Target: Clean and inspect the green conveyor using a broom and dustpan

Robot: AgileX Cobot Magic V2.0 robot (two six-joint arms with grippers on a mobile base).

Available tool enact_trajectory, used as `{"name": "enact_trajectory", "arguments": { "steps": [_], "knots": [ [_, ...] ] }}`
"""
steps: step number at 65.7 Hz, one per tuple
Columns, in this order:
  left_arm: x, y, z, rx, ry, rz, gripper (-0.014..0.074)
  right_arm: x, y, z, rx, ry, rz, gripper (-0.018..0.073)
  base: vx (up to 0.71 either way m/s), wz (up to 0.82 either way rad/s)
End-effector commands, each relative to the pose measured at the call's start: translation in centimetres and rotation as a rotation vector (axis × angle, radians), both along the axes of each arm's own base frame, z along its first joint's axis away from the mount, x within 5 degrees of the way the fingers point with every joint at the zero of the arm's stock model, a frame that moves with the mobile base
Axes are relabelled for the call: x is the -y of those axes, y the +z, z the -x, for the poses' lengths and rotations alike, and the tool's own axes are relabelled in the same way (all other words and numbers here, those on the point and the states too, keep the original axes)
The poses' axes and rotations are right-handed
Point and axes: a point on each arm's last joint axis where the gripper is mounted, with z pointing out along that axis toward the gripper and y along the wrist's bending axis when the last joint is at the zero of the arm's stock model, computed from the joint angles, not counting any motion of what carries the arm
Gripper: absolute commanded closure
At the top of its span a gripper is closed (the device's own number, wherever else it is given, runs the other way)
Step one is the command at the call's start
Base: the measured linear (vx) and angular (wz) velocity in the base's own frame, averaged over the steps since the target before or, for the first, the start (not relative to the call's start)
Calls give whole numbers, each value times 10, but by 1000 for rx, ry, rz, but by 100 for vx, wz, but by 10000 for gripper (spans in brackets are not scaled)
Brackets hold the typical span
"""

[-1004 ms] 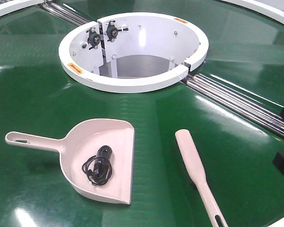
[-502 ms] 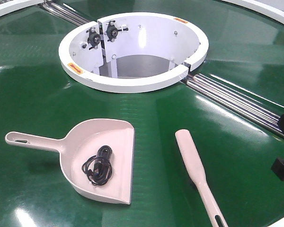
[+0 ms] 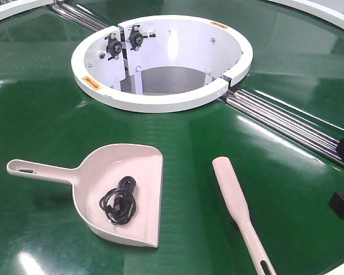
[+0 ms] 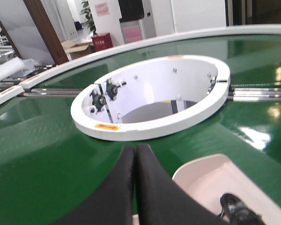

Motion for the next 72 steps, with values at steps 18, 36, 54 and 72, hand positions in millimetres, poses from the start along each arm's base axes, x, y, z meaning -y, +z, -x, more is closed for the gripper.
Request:
{"name": "enact_trajectory", "arguments": {
  "steps": [18,36,54,72],
  "knots": [
    [-21,-9,8,92,198,90,619,2,15,-1,85,-29,-20,561,0,0],
    [-30,-82,38,122,313,181,619,2,15,-1,85,-29,-20,561,0,0],
    [-31,-126,44,130,344,214,619,2,15,-1,85,-29,-20,561,0,0],
    [-31,-126,45,134,343,217,619,2,15,-1,85,-29,-20,561,0,0]
  ]
}}
